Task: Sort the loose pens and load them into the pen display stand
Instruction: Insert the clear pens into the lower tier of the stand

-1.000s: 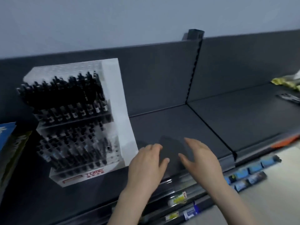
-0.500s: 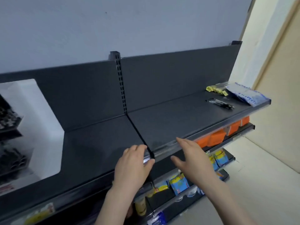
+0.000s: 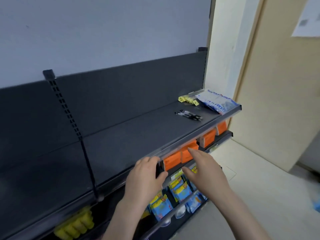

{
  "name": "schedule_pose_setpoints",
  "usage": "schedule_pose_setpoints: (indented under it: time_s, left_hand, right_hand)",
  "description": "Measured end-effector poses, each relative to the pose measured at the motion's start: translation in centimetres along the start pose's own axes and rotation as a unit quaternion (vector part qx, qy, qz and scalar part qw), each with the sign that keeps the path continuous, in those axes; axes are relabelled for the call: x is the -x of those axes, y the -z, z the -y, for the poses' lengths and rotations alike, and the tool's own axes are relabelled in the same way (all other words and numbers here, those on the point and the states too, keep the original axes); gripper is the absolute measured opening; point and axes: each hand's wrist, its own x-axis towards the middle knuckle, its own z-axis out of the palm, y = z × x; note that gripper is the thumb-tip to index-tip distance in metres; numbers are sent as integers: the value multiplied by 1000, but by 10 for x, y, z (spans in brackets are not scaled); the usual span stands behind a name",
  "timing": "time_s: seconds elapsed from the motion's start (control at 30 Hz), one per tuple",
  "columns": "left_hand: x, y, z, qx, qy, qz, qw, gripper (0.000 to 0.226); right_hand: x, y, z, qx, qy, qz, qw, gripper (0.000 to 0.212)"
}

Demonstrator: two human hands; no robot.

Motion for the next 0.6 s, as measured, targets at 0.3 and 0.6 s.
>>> schedule_pose_setpoints:
  time_s: [0.3,0.6]
  left_hand:
    - [-118,-71,-29,80,13,39,996,44]
    - [-252,-95,-45,100,39,28,994,48]
  right_hand:
    - [-78,-9,-97,-3,-72,28,997,64]
    - [-212,0,-146,4,-66,23,998,60]
